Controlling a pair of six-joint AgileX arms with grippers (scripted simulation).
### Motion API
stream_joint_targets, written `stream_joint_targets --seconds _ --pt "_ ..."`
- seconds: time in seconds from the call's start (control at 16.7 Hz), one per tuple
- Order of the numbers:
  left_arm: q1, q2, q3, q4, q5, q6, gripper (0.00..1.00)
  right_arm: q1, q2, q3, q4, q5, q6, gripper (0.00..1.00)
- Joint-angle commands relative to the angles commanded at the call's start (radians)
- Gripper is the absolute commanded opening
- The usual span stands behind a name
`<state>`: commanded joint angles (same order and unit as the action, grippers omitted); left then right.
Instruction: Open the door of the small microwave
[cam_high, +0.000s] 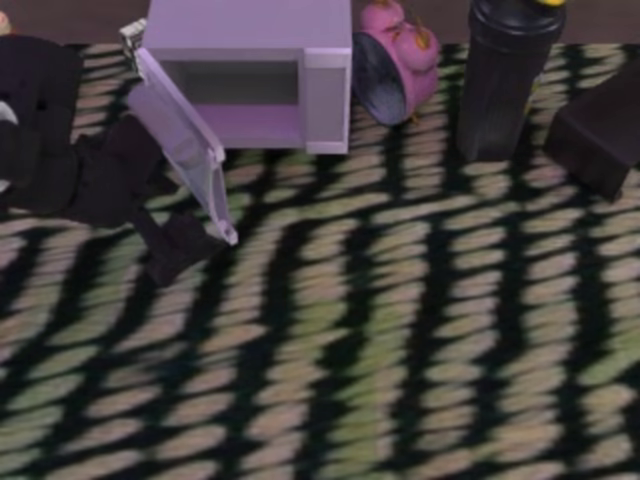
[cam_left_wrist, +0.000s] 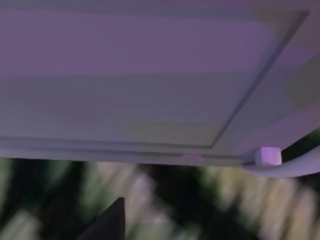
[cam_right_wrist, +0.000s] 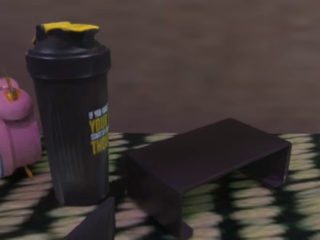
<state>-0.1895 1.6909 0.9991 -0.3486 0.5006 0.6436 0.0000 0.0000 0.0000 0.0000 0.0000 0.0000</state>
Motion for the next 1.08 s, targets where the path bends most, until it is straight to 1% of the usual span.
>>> stream_joint_targets --seconds 0.3,0.72,1.08 --pt "-0.001 -0.017 -0.003 -0.013 -0.003 -0.001 1.0 0.0 0.0 0.0 0.0 0.0 0.0 1.0" --pt "-0.01 -0.247 -0.046 -0.183 -0.018 -0.032 1.0 0.0 0.0 0.0 0.0 0.0 0.0 1.0" --pt "-0.007 -0.255 -0.043 -0.193 -0.017 -0.033 1.0 0.0 0.0 0.0 0.0 0.0 0.0 1.0"
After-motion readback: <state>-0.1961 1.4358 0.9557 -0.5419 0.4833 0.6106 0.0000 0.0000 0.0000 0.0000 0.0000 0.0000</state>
